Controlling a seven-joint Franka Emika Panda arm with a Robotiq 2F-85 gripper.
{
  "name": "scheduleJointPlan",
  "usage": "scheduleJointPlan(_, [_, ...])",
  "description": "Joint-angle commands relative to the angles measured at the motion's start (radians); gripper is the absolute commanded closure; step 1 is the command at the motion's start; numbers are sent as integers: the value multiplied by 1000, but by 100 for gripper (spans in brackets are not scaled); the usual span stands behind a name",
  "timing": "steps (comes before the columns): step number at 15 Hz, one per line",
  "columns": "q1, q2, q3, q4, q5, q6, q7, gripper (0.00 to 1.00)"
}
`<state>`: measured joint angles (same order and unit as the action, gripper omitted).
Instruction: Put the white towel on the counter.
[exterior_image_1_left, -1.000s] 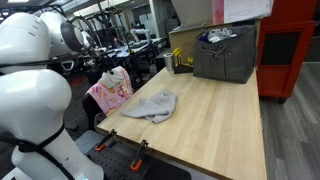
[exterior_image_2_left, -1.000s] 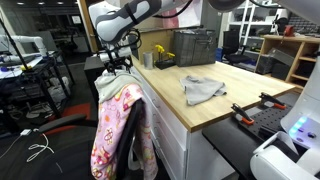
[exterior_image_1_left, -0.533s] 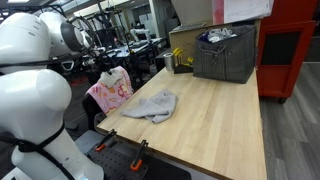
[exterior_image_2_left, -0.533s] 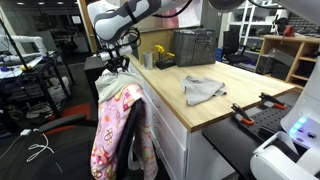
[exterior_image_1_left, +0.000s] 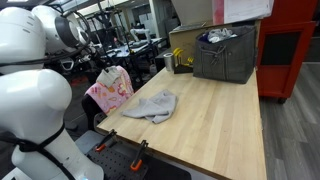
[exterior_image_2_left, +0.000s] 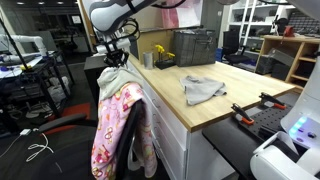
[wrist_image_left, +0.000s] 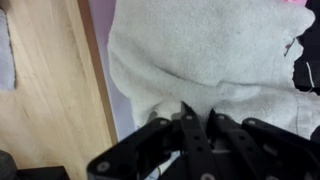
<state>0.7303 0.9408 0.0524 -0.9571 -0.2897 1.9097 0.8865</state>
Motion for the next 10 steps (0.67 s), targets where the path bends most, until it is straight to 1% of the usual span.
scheduleJointPlan(1, [2, -192, -9, -198, 7, -35, 104, 97])
scheduleJointPlan(5, [-5, -330, 9, -359, 30, -24, 164, 97])
scheduleJointPlan(8, [-2, -392, 43, -451, 71, -10, 156, 97])
scheduleJointPlan(9, [0, -405, 56, -474, 87, -7, 153, 83])
scheduleJointPlan(10, [2, -413, 69, -496, 95, 1, 146, 96])
